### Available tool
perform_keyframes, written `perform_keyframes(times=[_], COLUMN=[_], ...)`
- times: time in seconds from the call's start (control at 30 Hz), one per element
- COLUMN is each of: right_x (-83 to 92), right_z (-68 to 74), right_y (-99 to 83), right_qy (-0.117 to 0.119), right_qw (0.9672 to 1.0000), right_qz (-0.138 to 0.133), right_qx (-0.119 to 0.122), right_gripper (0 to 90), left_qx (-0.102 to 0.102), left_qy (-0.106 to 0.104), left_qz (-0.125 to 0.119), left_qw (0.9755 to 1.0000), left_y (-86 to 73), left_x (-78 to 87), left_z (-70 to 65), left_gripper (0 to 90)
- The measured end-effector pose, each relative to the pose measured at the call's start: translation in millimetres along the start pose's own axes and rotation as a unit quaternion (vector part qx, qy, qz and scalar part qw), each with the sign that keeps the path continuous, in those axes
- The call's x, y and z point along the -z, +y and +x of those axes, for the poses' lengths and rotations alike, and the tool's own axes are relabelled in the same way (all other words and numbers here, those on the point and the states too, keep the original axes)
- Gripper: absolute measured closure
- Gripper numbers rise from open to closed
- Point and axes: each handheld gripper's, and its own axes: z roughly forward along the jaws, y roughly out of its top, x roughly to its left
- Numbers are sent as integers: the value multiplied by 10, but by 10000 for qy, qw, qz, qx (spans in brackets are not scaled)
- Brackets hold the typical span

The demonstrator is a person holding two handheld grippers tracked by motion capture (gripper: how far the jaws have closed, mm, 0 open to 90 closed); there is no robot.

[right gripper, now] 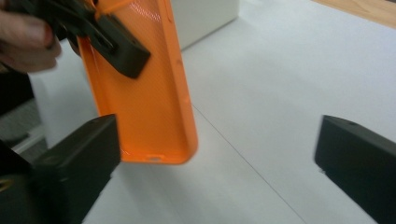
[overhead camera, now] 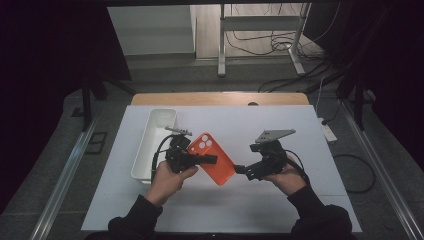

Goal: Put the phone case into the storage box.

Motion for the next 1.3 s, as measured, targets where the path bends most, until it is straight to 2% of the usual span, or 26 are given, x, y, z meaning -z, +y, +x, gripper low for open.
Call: perform_keyframes(times=[0.1, 0.27, 0.43, 0.73, 0.9, 1.13, 1.3], right_x=[0, -2, -31, -110, -151, -211, -244], right_z=[2, -23, -41, 43, 106, 151, 184], right_y=[-13, -24, -52, -67, -58, -51, -50], right_qy=[65, 181, 304, 610, 830, 1018, 1128], right_qw=[10000, 9998, 9994, 9978, 9959, 9933, 9914], right_qz=[-14, -11, 123, 247, 338, 546, 659], right_qx=[50, -41, 71, 107, 141, 42, 58], right_gripper=[0, 0, 0, 0, 3, 18, 60], left_qx=[-95, -258, -422, -678, -841, -968, -1048], left_qy=[-19, -28, -62, -195, -331, -483, -593], left_qz=[38, 101, 170, 209, 201, 223, 232], left_qw=[9999, 9996, 9989, 9973, 9957, 9939, 9924], left_y=[-3, -5, -3, 3, 10, 17, 24], left_x=[-1, -12, -28, -45, -60, -83, -100], left_z=[2, -7, -21, -58, -101, -148, -188], left_gripper=[859, 859, 859, 858, 858, 858, 856])
